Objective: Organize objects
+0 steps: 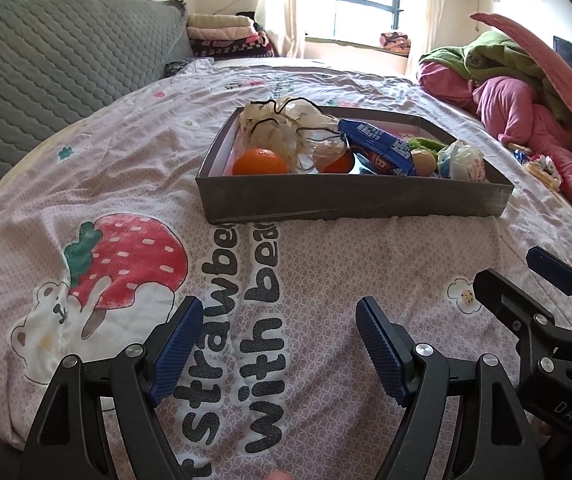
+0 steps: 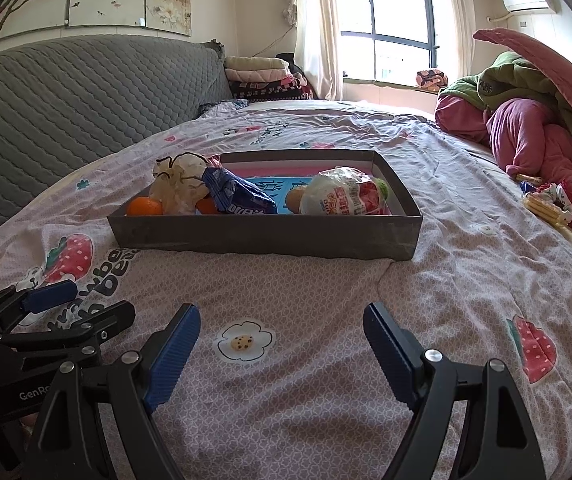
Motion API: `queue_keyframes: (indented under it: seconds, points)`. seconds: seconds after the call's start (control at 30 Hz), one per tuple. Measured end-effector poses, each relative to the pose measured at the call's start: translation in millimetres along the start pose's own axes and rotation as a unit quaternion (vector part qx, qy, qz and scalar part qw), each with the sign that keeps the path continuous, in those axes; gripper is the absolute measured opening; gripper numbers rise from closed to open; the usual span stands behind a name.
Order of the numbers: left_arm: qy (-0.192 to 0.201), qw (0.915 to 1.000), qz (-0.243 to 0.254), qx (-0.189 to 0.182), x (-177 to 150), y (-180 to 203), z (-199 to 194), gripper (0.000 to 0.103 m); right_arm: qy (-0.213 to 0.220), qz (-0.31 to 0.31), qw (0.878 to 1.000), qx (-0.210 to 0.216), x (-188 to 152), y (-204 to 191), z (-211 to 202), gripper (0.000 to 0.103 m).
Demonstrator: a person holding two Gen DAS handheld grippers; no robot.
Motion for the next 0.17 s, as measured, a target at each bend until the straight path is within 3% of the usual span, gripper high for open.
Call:
queue_keyframes:
  seconds: [0.17]
  points:
    - [0.002, 1.0000, 0.002, -0.009, -1.1, 1.3, -0.8, 0.080, 0.000, 0.003, 1.000, 0.000, 0.1, 0.5, 0.4, 0.083]
Point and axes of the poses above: each gripper's, at about its wrist camera, not at the fingertips, and z roughly the way its jaws point, y to its right, x to its top, the point moved 4 cm from there along z, roughly the way its jaws point, and after that the axes turned 2 degrees about -z, right-handed, at the moved point
